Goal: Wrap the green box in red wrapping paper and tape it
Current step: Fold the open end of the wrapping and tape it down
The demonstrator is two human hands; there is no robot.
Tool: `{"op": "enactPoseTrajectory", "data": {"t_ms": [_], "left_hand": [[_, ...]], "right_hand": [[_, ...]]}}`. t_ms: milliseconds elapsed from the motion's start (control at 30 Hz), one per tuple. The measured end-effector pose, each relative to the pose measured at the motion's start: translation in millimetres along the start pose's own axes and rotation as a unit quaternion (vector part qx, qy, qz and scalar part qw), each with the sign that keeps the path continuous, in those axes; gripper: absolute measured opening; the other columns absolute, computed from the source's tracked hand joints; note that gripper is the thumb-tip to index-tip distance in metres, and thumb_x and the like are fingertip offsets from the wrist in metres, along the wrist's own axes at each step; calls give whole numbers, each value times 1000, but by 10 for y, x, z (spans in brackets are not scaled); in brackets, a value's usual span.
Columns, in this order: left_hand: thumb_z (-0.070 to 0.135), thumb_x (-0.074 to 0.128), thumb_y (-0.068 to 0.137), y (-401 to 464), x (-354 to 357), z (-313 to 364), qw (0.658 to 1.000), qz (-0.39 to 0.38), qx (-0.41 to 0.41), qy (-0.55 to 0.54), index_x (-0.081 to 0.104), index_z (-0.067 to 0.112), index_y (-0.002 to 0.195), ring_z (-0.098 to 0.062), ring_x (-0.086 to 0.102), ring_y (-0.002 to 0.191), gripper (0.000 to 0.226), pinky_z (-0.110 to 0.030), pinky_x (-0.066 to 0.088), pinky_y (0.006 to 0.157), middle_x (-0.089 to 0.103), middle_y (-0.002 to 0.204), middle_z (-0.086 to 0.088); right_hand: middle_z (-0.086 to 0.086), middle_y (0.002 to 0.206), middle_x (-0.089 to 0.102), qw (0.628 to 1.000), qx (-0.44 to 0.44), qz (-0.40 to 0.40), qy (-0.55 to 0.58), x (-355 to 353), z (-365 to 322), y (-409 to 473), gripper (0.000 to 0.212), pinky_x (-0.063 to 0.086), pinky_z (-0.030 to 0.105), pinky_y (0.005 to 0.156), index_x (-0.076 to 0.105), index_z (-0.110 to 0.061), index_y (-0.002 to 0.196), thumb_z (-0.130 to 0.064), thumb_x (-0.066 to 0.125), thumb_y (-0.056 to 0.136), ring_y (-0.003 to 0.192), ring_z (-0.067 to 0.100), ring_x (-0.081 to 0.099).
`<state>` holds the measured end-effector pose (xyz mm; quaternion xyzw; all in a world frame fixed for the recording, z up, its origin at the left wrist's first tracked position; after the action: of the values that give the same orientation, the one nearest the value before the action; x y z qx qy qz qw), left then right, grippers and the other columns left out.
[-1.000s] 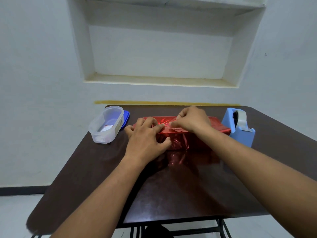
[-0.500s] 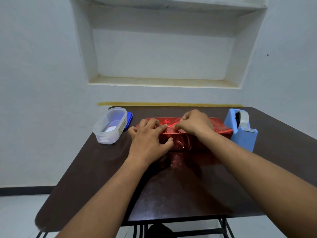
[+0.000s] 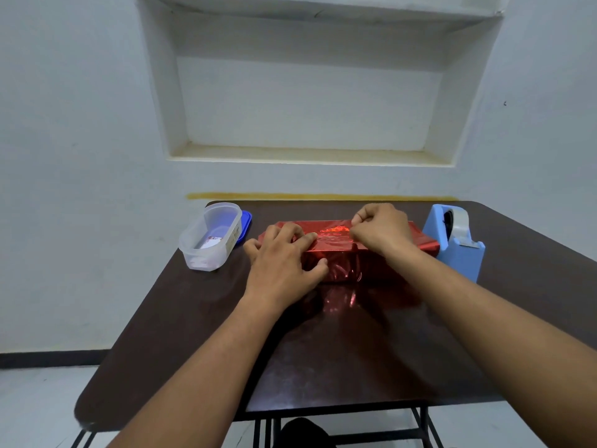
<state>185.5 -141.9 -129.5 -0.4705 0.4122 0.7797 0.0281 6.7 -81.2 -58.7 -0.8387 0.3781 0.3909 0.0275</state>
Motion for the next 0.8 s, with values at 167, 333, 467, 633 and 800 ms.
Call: {"op": "enactPoseTrajectory", "data": {"t_ms": [167, 333, 467, 633, 800], "left_hand": [[72, 45, 84, 6, 22, -11, 1000, 7, 5, 1, 62, 44, 135, -11, 42, 119, 60, -45, 30, 91, 50, 124, 18], [70, 48, 84, -7, 46, -16, 1000, 17, 5, -2, 65, 42, 133, -13, 43, 120, 59, -46, 31, 91, 52, 124, 17], [71, 47, 84, -10, 61, -9, 1000, 18, 6, -1, 66, 42, 132, -14, 43, 120, 59, -46, 31, 90, 52, 124, 16], [70, 48, 84, -20, 68, -20, 1000, 14, 4, -9, 65, 41, 133, -15, 43, 121, 59, -50, 34, 94, 52, 126, 15], [70, 47, 85, -18, 67, -26, 1000, 12, 3, -13, 65, 40, 134, -15, 41, 123, 61, -50, 33, 95, 52, 128, 14]], "right_hand": [[-11, 76, 74, 995, -21, 64, 69, -386, 376, -166, 6, 52, 27, 77, 77, -25, 78, -23, 72, 80, 81, 9, 68], [1, 103, 65, 981, -6, 179, -77, -874, 693, -252, 14, 50, 34, 82, 79, -27, 86, -30, 65, 83, 96, 29, 66], [13, 112, 58, 968, 142, 102, -180, -1123, 916, -144, 37, 53, 42, 79, 69, -12, 98, -44, 54, 89, 92, 40, 65], [16, 117, 59, 964, 247, 50, 86, -1240, 1018, -12, 25, 63, 52, 69, 59, -8, 105, -23, 63, 84, 79, 38, 69], [22, 128, 52, 935, 314, -55, 155, -1269, 1103, 77, 38, 60, 48, 55, 53, -7, 130, -23, 65, 97, 107, 44, 63]]}}
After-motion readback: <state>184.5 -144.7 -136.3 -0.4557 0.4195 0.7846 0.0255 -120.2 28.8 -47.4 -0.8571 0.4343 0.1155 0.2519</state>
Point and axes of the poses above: each hand's wrist, its own y-axis towards the middle knuckle, its own x-axis out of the palm, z = x × y, the point moved 1 cm from there along y, towards the middle knuckle
